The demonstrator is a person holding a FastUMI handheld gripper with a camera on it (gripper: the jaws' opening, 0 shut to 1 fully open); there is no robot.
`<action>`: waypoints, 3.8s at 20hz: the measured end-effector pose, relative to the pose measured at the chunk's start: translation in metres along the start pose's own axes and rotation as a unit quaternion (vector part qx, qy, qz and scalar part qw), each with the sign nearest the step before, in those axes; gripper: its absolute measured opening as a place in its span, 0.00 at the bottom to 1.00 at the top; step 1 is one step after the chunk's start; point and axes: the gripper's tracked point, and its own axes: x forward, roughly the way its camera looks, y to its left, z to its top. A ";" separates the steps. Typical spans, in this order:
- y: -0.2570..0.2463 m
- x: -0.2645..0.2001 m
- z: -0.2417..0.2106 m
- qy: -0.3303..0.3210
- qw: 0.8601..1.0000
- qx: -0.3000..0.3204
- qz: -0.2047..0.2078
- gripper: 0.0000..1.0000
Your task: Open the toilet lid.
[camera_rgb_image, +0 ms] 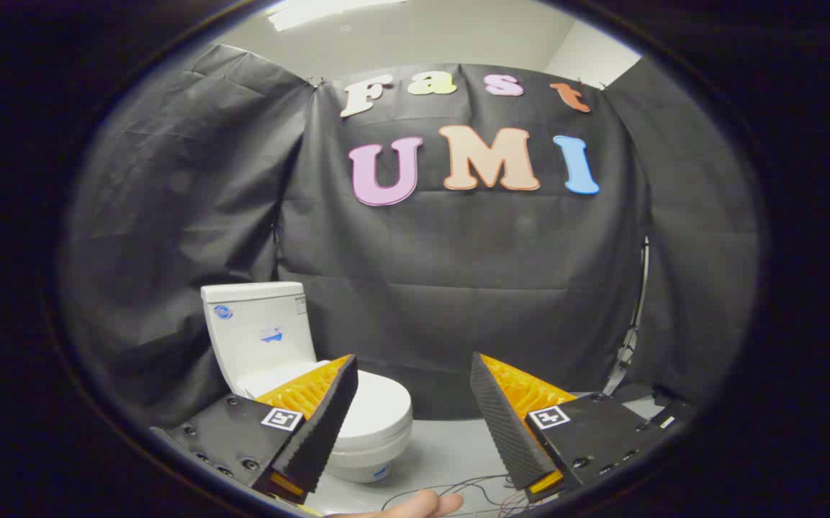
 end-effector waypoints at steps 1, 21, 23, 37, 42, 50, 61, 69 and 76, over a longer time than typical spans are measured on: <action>0.008 0.011 0.003 -0.005 1.000 0.002 0.010 0.98; 0.100 -0.009 -0.005 -0.031 0.998 0.047 0.001 0.99; 0.106 -0.006 -0.012 -0.034 0.998 0.059 0.003 0.99; 0.148 0.034 -0.139 0.010 0.967 0.253 0.012 0.97; 0.163 0.049 -0.194 0.053 0.938 0.342 0.006 0.97; 0.172 0.051 -0.256 0.086 0.883 0.461 -0.027 0.97; 0.183 0.055 -0.309 0.159 0.814 0.556 -0.046 0.37; 0.175 0.069 -0.319 0.120 0.785 0.602 -0.079 0.09; 0.186 0.101 -0.329 0.152 0.798 0.574 -0.105 0.05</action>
